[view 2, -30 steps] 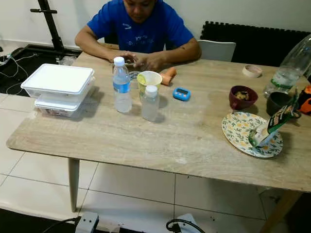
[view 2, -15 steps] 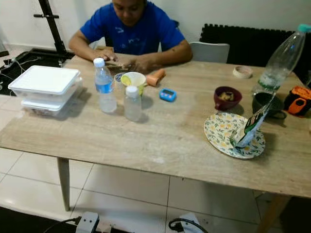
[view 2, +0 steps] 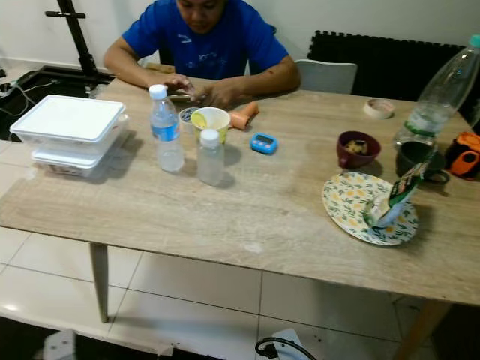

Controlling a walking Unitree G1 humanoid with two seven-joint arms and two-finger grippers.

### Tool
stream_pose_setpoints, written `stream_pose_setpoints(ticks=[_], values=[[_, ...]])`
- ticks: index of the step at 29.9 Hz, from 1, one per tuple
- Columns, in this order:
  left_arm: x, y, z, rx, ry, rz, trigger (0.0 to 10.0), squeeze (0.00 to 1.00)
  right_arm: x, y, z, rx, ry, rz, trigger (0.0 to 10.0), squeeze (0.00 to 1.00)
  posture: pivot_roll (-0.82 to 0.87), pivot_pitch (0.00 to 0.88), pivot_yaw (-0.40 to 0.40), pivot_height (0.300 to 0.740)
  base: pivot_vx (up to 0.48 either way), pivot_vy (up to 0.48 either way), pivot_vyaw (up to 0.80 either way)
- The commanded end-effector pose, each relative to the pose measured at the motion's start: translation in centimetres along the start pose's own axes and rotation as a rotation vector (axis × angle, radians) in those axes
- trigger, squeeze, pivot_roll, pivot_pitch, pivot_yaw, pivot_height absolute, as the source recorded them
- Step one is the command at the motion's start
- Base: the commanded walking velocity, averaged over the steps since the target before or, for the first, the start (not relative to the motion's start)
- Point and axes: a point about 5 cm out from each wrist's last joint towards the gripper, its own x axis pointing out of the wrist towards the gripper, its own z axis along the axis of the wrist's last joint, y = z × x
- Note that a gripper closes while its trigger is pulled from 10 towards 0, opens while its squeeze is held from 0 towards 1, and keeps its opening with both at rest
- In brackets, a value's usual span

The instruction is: Restocking fridge

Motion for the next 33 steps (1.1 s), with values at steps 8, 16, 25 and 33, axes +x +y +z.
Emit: stream_pose_setpoints(ticks=[8, 16, 25, 33], values=[[-3.0, 11.7, 9.9, -0.434, -0.449, 0.463, 10.0, 1.00, -0.1, 0.6, -0.8, 0.007, 0.027, 0.022, 10.0, 0.00, 0.01, 0.134, -0.002, 0.740, 0.000, 0.000, 0.00], [-6.0, 14.5, 18.1, -0.546, -0.752, 0.542, 10.0, 1.00, -0.1, 0.6, -0.8, 0.010, 0.027, 0.019, 10.0, 0.00, 0.00, 0.131, 0.002, 0.740, 0.000, 0.000, 0.00], [-11.0, 10.9, 30.9, -0.589, -1.225, 0.277, 10.0, 1.00, -0.1, 0.5, -0.9, 0.004, 0.029, 0.016, 10.0, 0.00, 0.01, 0.133, -0.008, 0.740, 0.000, 0.000, 0.00], [-15.0, -2.9, 38.2, -0.260, -1.453, -0.508, 10.0, 0.00, -0.1, 0.5, -1.1, 0.000, 0.033, 0.018, 10.0, 0.00, 0.00, 0.141, -0.013, 0.740, 0.000, 0.000, 0.00]])
